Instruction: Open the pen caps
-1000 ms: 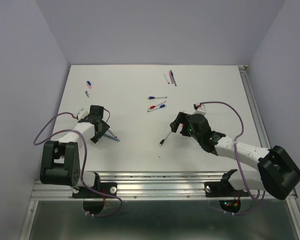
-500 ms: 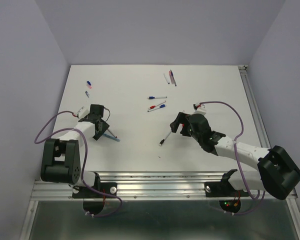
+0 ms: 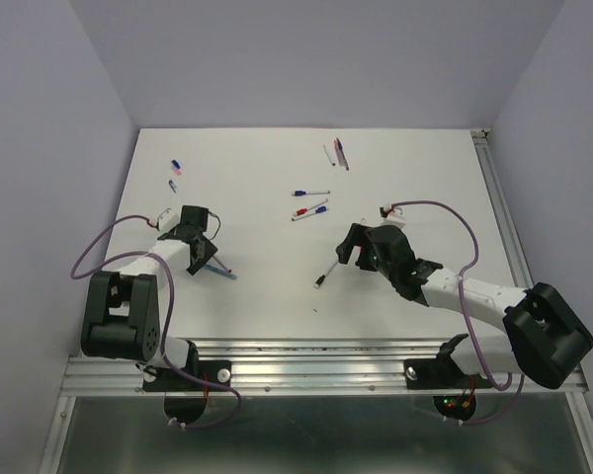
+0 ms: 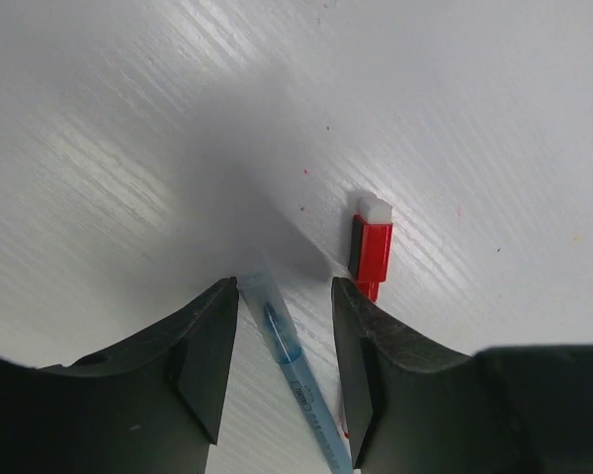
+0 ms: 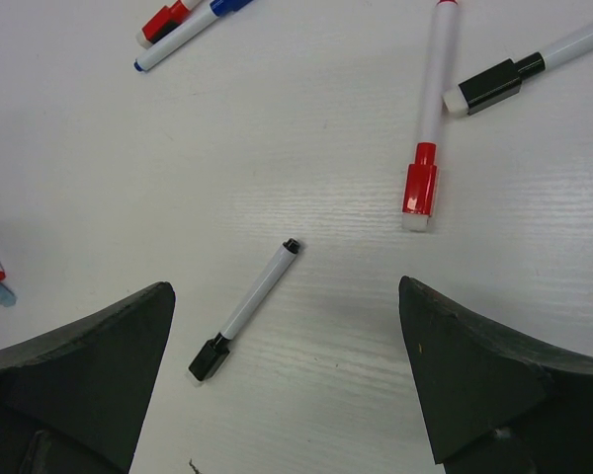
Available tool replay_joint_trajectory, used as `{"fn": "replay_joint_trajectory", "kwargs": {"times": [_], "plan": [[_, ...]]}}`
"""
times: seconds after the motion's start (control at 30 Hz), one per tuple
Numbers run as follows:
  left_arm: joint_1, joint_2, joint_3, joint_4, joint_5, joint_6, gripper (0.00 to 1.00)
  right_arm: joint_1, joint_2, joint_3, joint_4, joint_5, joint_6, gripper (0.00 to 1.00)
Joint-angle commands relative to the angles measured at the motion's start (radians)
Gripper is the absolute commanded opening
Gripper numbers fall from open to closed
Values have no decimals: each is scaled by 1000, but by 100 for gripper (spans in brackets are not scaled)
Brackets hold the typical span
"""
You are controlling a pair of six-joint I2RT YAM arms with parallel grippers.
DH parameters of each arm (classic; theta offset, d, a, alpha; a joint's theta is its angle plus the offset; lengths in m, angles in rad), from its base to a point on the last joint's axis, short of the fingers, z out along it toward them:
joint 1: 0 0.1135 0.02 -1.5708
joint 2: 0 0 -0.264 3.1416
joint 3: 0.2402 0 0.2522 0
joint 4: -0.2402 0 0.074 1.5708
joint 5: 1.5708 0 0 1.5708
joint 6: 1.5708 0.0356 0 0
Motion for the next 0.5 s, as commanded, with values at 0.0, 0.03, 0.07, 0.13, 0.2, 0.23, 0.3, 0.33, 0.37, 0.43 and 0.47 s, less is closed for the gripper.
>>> {"fn": "replay_joint_trajectory", "kwargs": {"times": [0.0,0.03,0.07,0.13,0.2,0.23,0.3,0.33,0.37,0.43,0.47], "plan": [[-34,70,-25,-128,84,23,53,11,1,7,43,31,-23,100],[-40,72,-16,-148,64,18,53,11,-1,7,43,36,-25,100],[-43,79,1,-183,52,15,53,11,-1,7,42,42,-28,100],[-45,87,16,-212,27,12,53,11,-2,6,42,45,-29,100],[-48,93,24,-243,18,6,53,10,-4,4,42,48,-34,100],[-48,96,25,-248,16,-2,53,11,-5,4,43,50,-34,100],[-48,95,25,-254,19,-3,53,11,-5,3,43,51,-38,100],[-48,92,25,-256,25,-9,52,11,-5,1,43,53,-40,100],[-48,93,27,-256,30,-11,49,11,-4,1,45,55,-41,100],[-51,93,31,-256,47,-8,43,11,-2,3,46,58,-43,100],[-53,93,33,-257,48,-9,41,11,-1,1,46,58,-43,100]]}}
